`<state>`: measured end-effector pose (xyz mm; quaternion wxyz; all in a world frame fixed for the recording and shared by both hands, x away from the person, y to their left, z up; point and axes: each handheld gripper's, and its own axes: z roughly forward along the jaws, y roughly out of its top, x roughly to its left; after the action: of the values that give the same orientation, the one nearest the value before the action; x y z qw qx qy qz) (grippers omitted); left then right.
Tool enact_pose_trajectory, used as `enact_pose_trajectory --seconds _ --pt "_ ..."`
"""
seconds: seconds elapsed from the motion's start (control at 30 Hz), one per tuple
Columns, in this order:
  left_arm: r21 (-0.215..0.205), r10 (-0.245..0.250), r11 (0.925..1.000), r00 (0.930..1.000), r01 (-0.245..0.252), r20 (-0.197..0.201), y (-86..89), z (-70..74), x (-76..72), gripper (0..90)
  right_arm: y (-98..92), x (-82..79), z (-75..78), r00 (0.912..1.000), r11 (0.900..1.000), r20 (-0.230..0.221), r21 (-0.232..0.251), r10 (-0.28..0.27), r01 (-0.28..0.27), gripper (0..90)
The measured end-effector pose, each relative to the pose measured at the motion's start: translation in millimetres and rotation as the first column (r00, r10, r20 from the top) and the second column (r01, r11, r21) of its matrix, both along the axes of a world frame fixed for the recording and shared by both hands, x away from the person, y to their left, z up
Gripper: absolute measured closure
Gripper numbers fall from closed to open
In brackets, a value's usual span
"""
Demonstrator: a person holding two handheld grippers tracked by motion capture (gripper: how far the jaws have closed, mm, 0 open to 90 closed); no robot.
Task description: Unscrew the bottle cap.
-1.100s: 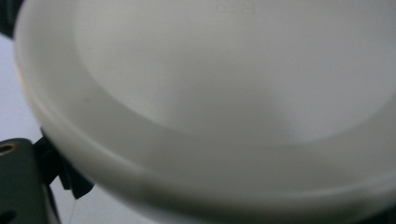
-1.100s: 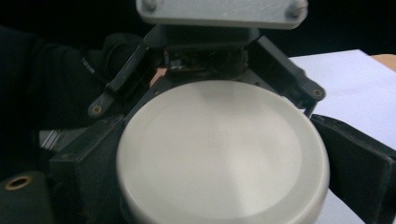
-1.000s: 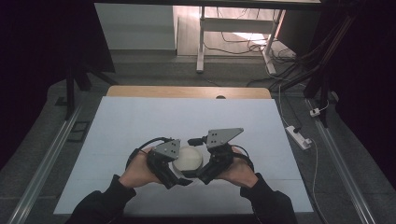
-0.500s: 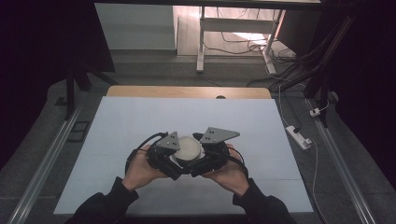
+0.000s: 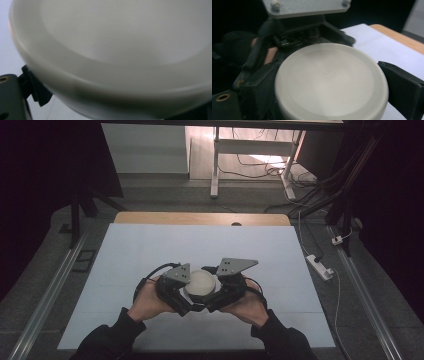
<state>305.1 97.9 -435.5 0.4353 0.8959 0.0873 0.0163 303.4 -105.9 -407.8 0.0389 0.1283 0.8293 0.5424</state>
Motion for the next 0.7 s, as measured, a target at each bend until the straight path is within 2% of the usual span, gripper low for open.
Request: enact_pose_trajectory --seconds 0.1,0.23,0.7 --pt "0.002 -0.049 0.9988 0.9988 0.049 0.000 -0.1 -0.4 -1.1 7.4 -1.7 1.0 0.3 0.9976 0.998 -0.010 -0.002 0.068 -0.068 7.5" --pt "0.008 -0.064 0.9979 0.9980 0.064 0.000 -1.0 -1.4 -1.5 7.4 -2.4 1.0 -0.1 0.9947 0.995 -0.014 -0.010 0.102 -0.102 7.6" --pt "0.016 -0.034 0.9993 0.9994 0.034 -0.003 -1.0 -6.3 1.9 7.4 -6.6 1.2 5.8 0.9979 0.998 0.000 0.007 0.064 -0.064 7.6"
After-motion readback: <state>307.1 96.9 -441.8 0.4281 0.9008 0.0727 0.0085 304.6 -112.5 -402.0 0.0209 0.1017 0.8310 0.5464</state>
